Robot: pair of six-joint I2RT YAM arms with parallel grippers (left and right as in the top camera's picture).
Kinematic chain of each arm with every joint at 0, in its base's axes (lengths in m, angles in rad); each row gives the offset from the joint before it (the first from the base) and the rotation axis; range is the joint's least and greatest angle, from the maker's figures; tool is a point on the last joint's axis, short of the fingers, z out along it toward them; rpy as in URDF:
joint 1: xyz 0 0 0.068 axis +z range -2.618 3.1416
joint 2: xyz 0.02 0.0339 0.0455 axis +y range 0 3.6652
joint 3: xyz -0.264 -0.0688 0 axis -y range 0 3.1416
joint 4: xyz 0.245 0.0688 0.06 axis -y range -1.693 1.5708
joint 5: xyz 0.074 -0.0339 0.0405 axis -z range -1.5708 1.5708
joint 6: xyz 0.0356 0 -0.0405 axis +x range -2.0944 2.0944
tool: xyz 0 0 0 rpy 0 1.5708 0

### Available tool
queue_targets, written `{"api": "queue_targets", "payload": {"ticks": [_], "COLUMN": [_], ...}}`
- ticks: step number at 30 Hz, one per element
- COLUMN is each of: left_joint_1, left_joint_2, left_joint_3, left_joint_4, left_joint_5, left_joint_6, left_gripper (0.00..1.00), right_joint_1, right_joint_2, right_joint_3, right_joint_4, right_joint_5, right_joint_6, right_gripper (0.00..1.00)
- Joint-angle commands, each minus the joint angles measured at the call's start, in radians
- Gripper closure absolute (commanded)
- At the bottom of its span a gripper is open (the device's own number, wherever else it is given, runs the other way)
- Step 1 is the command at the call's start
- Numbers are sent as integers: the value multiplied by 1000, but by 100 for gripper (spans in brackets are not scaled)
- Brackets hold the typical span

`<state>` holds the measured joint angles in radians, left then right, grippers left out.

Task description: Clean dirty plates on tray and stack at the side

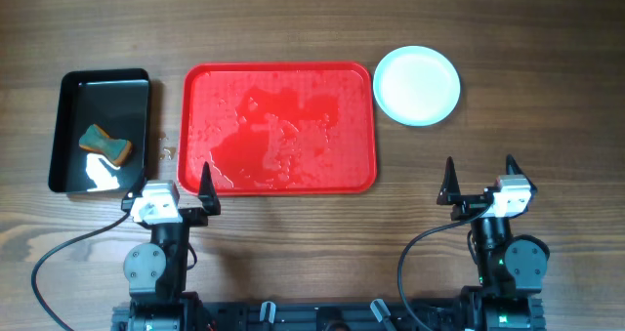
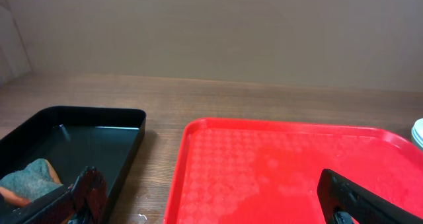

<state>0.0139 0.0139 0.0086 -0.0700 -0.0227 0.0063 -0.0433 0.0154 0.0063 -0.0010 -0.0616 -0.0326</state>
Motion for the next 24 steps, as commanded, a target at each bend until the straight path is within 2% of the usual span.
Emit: {"api": "queue_targets", "payload": {"ticks": [1, 24], "left_joint_1": [-4, -4], "left_joint_2": [-11, -11], "left_joint_3": [-3, -3], "left_joint_4": [-5, -3], "left_joint_5": [-16, 6], "left_joint_6": [16, 16], "left_gripper": [0, 0], "right_joint_1": [-7, -7], "right_joint_2": [-8, -8], "right_joint_3": [-1, -1], "right_joint_4": [2, 2], "right_joint_5": [14, 14], "right_joint_6": [-17, -17], "right_gripper": [0, 0]}}
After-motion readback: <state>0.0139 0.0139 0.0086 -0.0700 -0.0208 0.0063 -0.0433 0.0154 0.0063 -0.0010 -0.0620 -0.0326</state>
